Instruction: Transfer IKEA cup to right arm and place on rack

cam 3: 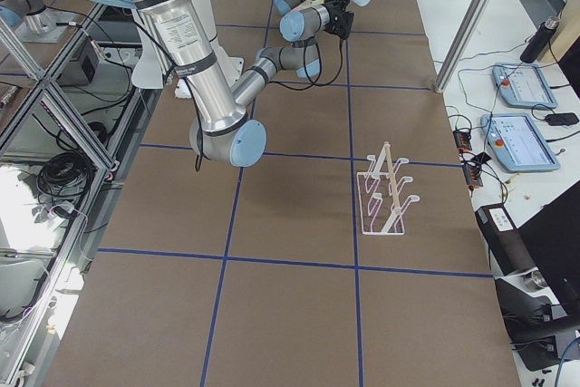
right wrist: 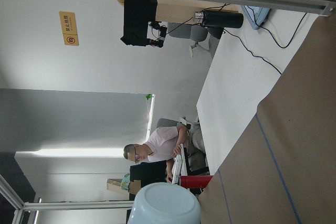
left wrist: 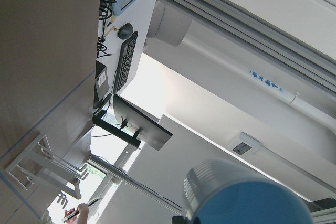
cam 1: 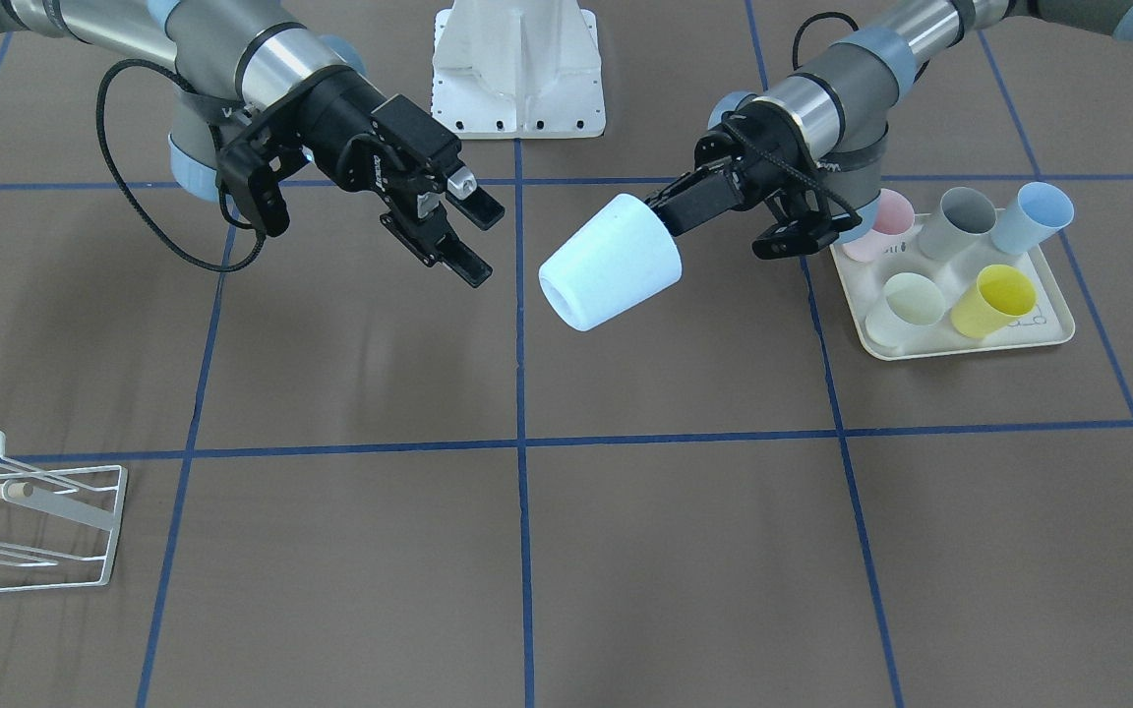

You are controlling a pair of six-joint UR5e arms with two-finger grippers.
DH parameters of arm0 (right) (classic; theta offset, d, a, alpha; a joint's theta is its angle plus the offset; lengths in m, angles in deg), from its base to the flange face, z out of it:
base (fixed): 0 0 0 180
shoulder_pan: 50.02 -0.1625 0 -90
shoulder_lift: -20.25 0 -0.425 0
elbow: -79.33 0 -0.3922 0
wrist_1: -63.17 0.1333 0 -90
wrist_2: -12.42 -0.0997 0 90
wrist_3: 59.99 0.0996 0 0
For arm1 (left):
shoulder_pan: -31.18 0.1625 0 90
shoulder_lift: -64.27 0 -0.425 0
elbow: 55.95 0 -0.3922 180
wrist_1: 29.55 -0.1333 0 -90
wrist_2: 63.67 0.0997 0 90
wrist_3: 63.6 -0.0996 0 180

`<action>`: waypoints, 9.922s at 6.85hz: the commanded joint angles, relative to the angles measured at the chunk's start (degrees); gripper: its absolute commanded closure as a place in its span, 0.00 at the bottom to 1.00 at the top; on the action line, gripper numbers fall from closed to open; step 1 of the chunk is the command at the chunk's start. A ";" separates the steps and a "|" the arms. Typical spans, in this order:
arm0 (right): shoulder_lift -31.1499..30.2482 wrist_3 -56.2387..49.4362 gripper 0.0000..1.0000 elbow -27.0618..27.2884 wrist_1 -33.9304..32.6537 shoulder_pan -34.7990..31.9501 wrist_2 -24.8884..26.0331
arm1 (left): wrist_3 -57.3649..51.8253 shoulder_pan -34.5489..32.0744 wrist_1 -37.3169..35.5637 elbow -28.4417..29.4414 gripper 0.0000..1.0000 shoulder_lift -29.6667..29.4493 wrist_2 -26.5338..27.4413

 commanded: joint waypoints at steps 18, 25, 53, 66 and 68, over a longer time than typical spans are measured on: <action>0.21 -0.42 1.00 -0.79 -0.04 0.90 0.11 | -0.68 7.54 -0.04 1.77 0.00 -5.00 6.53; -4.26 -0.16 1.00 -4.91 -0.21 -21.47 -19.35 | -9.61 4.39 -0.30 -3.91 0.00 1.73 1.21; -34.86 -70.65 1.00 -8.17 -3.03 -21.96 14.43 | -91.83 -41.24 -38.53 -6.67 0.00 26.47 -44.88; -35.74 -68.98 0.62 -9.41 -3.02 -18.35 15.49 | -91.65 -41.24 -38.53 -6.40 0.00 26.55 -44.88; -35.83 -69.24 0.00 -8.97 -1.89 -18.44 14.96 | -91.65 -41.33 -38.53 -6.40 0.00 26.38 -44.88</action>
